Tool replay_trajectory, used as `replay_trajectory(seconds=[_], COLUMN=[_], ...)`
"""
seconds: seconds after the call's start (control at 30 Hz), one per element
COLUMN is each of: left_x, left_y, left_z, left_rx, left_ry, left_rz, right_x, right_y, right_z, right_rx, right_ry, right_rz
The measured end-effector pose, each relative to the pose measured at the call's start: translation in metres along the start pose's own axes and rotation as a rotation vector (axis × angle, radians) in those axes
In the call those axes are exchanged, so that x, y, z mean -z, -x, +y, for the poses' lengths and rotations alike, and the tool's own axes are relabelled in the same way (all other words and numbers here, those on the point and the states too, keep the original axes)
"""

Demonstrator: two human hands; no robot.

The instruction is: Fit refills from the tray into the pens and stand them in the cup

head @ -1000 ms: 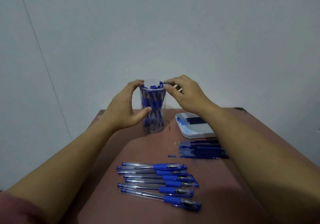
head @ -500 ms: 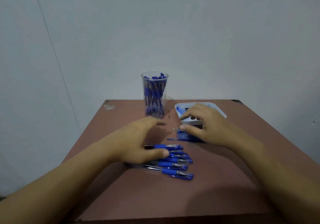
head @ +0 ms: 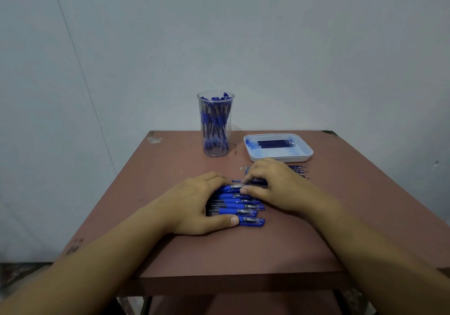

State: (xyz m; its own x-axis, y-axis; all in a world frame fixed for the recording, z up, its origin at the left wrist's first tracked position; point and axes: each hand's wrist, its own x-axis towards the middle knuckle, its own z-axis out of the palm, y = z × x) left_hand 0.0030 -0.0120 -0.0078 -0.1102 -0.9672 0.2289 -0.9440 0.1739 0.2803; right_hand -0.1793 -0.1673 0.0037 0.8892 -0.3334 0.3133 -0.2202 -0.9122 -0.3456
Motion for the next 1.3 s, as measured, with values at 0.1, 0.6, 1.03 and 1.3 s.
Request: replay_trajectory(seconds=[0.1, 0.6, 1.03, 1.3], left_x=[0.001, 0.014, -0.007, -0.004], left_y=[-0.001, -0.029, -0.023, -0.023], left_z=[0.0, -0.007, -0.012, -0.008], left_rx=[0.024, 0.07, 0.132, 0.129], left_ry=[0.033, 0.122, 0.233, 0.134], left_rz=[0.037, 0.403, 0.463, 0.494], right_x=[0.001, -0.004, -0.01, -0.011], right_y=[0.001, -0.002, -0.003, -0.003], right_z=[-0.002, -0.008, -0.012, -0.012], right_rx=[-0.007, 0.012, 0.087, 0.088], right_ry=[-0.002, -0.148, -0.248, -0.261], right_rz=[0.066, 0.3, 0.354, 0.365])
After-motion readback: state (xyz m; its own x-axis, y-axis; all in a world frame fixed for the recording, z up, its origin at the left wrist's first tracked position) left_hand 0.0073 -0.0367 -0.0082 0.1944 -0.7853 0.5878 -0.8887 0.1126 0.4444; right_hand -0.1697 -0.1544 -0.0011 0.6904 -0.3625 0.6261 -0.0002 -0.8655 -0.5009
